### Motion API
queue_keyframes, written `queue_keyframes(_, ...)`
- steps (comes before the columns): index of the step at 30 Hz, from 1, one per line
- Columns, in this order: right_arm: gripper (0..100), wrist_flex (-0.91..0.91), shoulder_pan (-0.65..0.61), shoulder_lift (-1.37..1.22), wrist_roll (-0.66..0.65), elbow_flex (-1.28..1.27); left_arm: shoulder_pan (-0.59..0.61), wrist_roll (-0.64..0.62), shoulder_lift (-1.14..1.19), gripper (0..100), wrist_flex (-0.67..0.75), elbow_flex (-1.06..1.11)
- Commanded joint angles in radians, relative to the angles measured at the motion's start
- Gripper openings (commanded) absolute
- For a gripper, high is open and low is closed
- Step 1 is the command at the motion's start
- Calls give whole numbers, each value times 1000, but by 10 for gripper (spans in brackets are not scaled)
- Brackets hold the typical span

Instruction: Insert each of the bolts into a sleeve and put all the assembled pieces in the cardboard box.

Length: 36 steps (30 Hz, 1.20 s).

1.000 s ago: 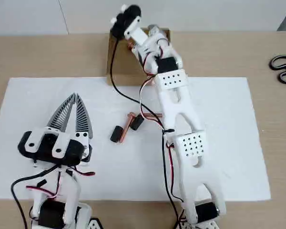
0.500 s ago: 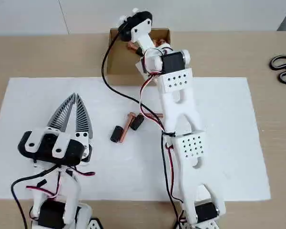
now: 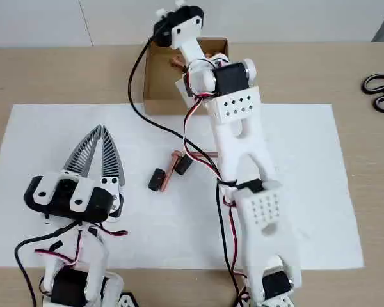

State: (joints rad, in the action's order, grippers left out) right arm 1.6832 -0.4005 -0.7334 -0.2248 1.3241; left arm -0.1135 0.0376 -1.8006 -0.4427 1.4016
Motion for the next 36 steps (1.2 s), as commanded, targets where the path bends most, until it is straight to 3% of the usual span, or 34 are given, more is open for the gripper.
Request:
queue_keyframes(1, 72, 5, -13, 280, 9, -226, 3, 0, -11, 6, -3, 2)
queue_keyframes(10, 72, -54, 61, 645, 52, -706, 3, 0, -11, 6, -3, 2)
queue_keyframes(14, 72, -113, 124, 659, 147, -804, 3, -2, -11, 6, -5, 2)
queue_keyframes(20, 73, -176, 137, 641, 181, -1031, 3, -6, -11, 6, -66, 2)
queue_keyframes(26, 72, -232, 122, 634, 190, -1143, 5, -132, -11, 6, -169, 2)
queue_keyframes(29, 74, -236, 99, 634, 298, -1145, 9, -209, -11, 6, -216, 2)
queue_keyframes(33, 76, -277, 64, 628, 539, -1145, 9, -313, -11, 6, -305, 2)
queue_keyframes(36, 76, -289, 10, 628, 680, -1145, 6, -336, -6, 6, -359, -4)
